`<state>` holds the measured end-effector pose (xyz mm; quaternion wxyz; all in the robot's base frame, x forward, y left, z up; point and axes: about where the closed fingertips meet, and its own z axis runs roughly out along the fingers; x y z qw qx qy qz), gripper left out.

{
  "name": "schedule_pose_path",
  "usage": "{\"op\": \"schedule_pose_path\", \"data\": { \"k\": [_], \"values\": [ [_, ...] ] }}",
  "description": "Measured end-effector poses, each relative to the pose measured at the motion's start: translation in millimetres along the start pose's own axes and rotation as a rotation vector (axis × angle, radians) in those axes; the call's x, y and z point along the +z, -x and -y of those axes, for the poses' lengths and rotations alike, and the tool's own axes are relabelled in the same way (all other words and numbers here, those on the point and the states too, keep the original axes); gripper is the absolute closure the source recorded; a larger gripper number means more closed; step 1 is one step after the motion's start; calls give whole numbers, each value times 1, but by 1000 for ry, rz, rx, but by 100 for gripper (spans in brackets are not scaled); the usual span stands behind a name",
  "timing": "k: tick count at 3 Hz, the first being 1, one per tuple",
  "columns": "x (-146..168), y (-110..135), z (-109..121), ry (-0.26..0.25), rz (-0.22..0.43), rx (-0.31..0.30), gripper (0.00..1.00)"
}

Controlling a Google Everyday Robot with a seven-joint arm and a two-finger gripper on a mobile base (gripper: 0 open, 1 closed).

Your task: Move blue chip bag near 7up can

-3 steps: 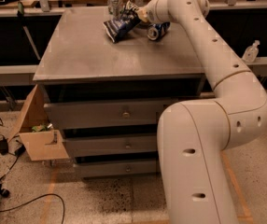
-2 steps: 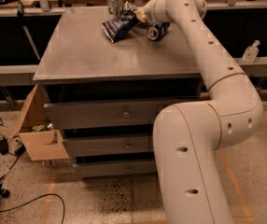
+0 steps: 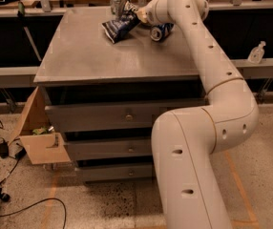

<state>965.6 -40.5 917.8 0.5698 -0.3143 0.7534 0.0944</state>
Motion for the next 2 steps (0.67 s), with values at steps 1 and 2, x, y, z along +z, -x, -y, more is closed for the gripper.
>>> {"op": "schedule_pose_path", "data": {
  "k": [1, 2],
  "values": [
    [2, -1, 3, -10, 0, 15, 59],
    [0, 0, 6, -25, -4, 22, 36]
  ]
}}
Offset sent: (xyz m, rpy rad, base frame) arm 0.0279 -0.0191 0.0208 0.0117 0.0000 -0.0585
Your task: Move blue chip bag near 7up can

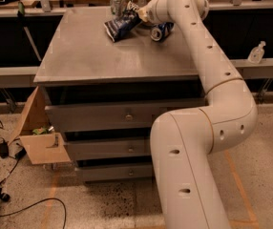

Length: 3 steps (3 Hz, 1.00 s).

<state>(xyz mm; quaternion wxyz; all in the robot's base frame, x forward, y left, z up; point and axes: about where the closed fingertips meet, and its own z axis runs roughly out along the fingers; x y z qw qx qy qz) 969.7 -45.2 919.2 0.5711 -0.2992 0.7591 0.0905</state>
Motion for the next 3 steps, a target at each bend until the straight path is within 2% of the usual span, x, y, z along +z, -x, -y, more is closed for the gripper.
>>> {"op": "schedule_pose_path", "data": {
  "k": [1, 2, 3],
  "values": [
    [-2, 2, 2, -8, -9, -2, 12],
    [-8, 8, 1, -11, -19, -8, 0],
    [-40, 27, 15, -14, -2, -12, 0]
  ]
}}
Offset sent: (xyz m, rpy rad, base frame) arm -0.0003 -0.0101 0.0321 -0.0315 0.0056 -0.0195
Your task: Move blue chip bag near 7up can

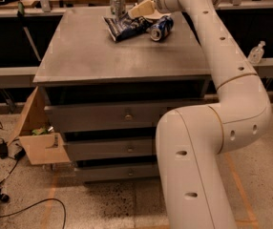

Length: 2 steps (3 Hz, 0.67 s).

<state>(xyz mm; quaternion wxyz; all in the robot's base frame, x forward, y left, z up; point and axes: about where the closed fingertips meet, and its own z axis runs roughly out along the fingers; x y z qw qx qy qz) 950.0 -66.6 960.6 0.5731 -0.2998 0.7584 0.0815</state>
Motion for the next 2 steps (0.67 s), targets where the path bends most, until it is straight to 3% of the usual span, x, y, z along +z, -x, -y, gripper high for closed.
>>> {"op": "schedule_pose_path", "data": {
  "k": [1, 2],
  "values": [
    [-87, 30, 48, -20, 97, -40, 0],
    [-176, 62, 93, -140, 139, -94, 0]
  ]
}}
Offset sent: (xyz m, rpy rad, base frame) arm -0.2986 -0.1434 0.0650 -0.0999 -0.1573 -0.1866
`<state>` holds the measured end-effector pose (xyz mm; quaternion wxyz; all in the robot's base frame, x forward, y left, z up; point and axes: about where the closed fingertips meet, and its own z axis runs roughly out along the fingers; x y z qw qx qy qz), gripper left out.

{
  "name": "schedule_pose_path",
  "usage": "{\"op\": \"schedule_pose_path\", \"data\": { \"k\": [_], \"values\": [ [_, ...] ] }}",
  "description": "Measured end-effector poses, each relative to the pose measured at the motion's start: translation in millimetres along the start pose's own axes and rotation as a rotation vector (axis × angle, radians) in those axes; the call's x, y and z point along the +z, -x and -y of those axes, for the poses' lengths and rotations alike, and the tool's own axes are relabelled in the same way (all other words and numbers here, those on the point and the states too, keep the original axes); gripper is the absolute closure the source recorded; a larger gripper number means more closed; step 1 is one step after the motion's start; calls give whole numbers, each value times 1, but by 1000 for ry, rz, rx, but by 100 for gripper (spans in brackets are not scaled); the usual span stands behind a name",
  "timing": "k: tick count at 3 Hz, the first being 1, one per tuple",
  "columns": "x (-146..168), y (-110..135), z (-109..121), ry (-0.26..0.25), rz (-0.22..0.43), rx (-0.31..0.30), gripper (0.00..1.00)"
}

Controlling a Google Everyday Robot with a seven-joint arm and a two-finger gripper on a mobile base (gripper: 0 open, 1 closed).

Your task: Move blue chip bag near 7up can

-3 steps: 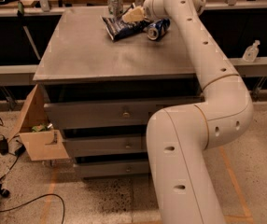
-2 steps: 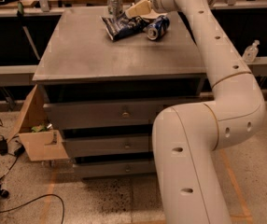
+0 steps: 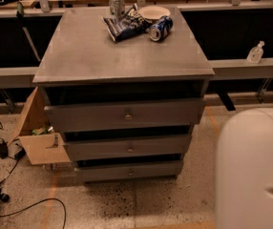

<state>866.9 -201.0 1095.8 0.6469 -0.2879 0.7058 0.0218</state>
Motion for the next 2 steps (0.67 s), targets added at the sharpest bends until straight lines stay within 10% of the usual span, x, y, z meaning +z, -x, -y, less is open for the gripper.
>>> {"op": "schedule_pose_path", "data": {
  "k": [1, 2],
  "values": [
    [-99, 46, 68, -218, 57, -38, 0],
    [-141, 81, 81, -305, 104, -48, 0]
  ]
}}
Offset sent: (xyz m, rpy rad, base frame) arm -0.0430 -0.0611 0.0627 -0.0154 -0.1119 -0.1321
